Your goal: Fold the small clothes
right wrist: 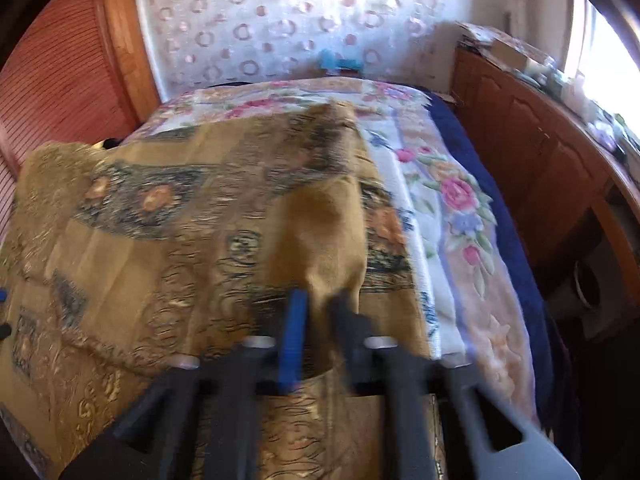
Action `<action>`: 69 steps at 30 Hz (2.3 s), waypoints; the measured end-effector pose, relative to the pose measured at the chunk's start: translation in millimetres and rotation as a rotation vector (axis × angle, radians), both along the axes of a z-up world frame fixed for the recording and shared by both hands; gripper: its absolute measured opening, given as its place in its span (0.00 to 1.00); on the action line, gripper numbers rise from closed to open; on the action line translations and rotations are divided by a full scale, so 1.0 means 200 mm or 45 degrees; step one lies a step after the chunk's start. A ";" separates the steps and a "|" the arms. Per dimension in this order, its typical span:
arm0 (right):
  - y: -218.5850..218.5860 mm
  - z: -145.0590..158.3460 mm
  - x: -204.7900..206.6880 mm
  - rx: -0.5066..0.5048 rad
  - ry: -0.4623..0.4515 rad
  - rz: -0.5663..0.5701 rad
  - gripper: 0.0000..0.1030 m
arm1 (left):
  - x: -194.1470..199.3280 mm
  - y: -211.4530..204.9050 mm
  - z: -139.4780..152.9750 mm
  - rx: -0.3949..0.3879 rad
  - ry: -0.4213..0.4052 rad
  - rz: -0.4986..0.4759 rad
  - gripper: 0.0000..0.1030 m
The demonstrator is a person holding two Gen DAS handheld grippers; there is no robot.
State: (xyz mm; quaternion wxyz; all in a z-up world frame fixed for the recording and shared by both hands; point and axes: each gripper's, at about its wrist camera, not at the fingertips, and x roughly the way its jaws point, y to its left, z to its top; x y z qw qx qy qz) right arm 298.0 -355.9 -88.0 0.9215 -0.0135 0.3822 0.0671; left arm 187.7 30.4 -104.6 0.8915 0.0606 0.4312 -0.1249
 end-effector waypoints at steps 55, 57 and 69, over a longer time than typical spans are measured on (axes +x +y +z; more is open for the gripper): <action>-0.01 -0.08 -0.04 0.021 -0.047 0.015 0.05 | 0.45 0.20 0.42 0.065 -0.182 0.150 0.03; -0.01 -0.08 -0.04 0.029 -0.049 0.013 0.03 | 0.42 0.17 0.46 0.050 -0.205 0.122 0.03; -0.05 0.18 -0.20 0.023 -0.208 0.070 0.01 | 0.09 0.11 0.68 -0.092 -0.319 0.016 0.03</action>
